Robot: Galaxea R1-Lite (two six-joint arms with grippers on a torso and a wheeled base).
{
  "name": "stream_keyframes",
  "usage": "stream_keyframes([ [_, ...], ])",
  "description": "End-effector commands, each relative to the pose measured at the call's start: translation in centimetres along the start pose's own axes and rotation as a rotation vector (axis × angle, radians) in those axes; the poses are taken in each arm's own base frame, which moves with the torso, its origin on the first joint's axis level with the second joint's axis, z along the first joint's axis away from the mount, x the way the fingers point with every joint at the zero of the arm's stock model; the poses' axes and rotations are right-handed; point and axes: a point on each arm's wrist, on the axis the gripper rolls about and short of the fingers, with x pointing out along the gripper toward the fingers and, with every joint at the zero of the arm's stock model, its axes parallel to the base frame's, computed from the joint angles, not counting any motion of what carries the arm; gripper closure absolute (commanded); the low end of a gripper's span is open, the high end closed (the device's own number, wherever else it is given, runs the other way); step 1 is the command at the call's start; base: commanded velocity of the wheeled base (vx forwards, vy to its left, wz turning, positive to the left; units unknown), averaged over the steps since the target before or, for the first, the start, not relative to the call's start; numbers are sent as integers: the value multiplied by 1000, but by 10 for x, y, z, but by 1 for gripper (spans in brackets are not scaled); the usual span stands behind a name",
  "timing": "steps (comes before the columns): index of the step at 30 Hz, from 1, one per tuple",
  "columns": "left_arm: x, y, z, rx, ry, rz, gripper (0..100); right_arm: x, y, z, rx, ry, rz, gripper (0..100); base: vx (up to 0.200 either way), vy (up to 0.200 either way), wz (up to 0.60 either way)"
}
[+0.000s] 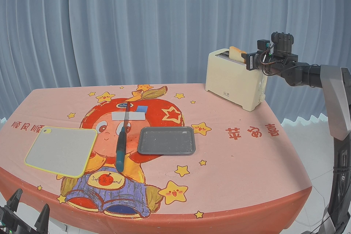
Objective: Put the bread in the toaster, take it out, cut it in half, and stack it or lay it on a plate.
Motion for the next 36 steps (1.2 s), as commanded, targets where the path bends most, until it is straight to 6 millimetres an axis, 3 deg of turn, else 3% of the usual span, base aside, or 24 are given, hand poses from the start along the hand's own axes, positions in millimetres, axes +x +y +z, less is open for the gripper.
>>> stream_keyframes([
  [1, 1, 0, -5, 0, 18, 0, 0, -7, 0, 12, -5, -24, -2, 100, 0, 0, 0],
  [18, 1, 0, -5, 0, 18, 0, 0, -48, 6, 69, -26, -148, -64, 100, 0, 0, 0],
  [22, 1, 0, -5, 0, 18, 0, 0, -75, 15, 86, -22, -156, -58, 100, 0, 0, 0],
  [36, 1, 0, -5, 0, 18, 0, 0, -136, 41, 92, -10, -119, -54, 100, 0, 0, 0],
])
